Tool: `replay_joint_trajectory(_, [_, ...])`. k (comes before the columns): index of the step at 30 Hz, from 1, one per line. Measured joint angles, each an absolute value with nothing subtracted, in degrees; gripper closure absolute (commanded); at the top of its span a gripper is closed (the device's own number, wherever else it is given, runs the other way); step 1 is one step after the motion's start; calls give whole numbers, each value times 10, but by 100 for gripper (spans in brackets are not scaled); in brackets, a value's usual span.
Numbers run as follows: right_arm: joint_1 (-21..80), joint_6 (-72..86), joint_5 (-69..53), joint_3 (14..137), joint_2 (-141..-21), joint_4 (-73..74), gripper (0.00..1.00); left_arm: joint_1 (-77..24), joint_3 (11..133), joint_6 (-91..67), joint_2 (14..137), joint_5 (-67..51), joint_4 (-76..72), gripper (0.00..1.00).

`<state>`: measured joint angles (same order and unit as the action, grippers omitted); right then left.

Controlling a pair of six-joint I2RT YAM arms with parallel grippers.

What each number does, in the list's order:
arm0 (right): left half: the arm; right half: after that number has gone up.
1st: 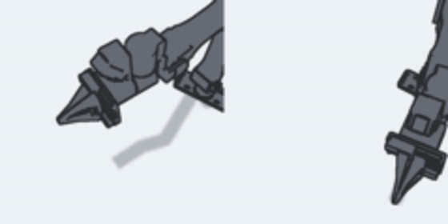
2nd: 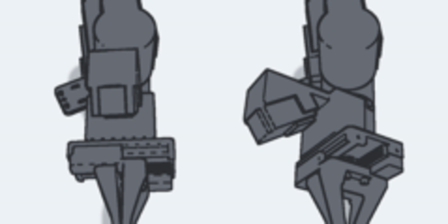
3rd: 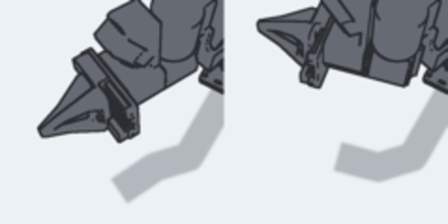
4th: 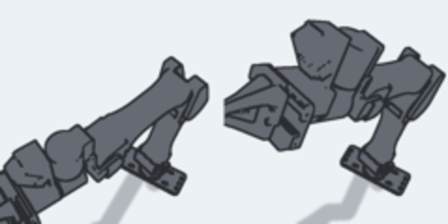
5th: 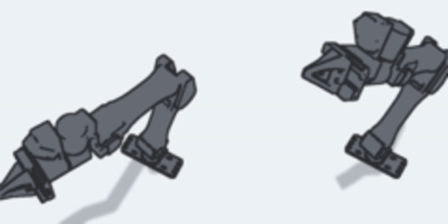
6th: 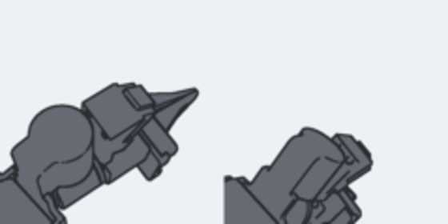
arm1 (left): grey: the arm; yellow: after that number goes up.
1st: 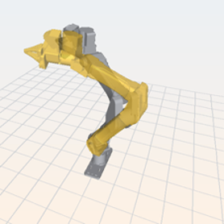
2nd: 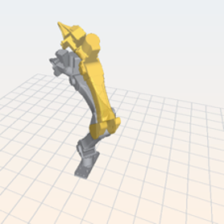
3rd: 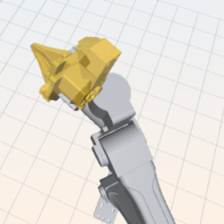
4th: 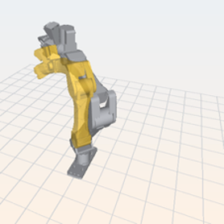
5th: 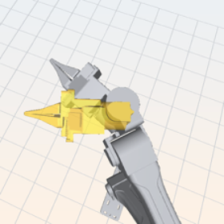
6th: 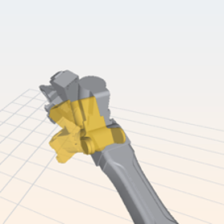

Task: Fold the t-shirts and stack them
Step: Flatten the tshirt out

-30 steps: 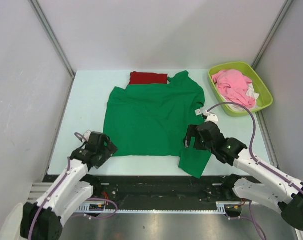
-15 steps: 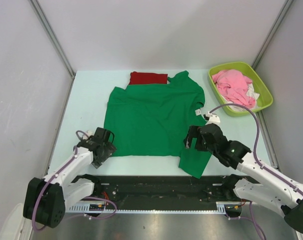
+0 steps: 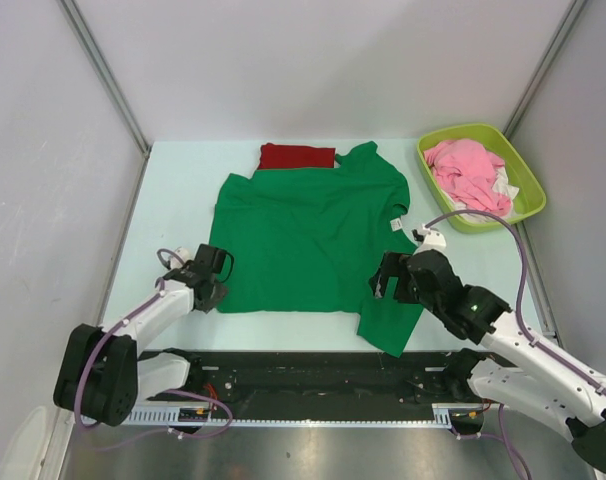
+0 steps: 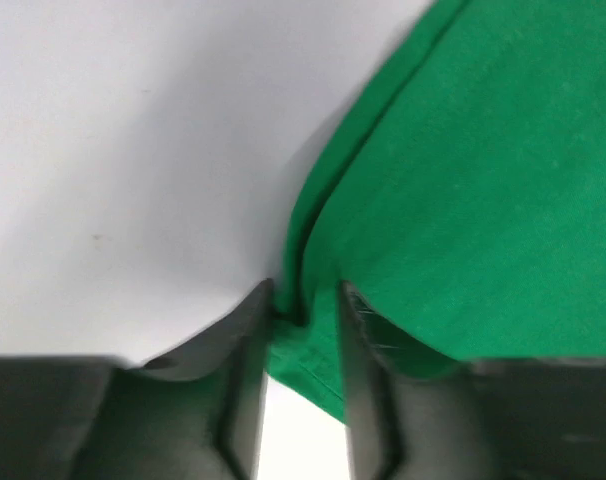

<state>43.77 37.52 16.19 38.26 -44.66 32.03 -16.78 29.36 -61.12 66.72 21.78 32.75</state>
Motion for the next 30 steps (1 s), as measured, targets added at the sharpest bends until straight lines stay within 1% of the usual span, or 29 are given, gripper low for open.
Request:
replay_joint_trajectory(1, [437, 375, 161, 383, -445, 321, 0, -168, 293, -613, 667, 218, 319, 83])
replay_joint_trajectory(2, [437, 375, 161, 383, -443, 323, 0, -168, 291, -613, 668, 218, 312, 100])
replay_joint_trajectory(7, [434, 377, 161, 382, -441, 338, 0, -168, 274, -614, 650, 203, 284, 100])
replay_joint_trajectory(12, [431, 401, 159, 357, -450, 361, 2, -168, 259, -613, 613, 182, 298, 100])
replay_joint_trajectory(13, [431, 412, 157, 348, -451, 367, 4, -168, 259, -612, 605, 177, 307, 100])
replay_joint_trajectory(16, [430, 449, 142, 316, -448, 382, 6, -168, 259, -610, 576, 167, 318, 100])
replay_joint_trajectory(22, [434, 518, 120, 272, -414, 417, 19, -168, 259, -605, 545, 156, 325, 100])
replay_joint_trajectory(24, [437, 540, 112, 266, -392, 428, 20, -168, 259, -600, 545, 152, 326, 100])
replay_joint_trajectory(27, [449, 571, 106, 263, -368, 446, 24, -168, 261, -594, 545, 147, 326, 100])
replay_joint_trajectory(30, [468, 598, 101, 263, -355, 467, 25, -168, 266, -587, 544, 145, 326, 100])
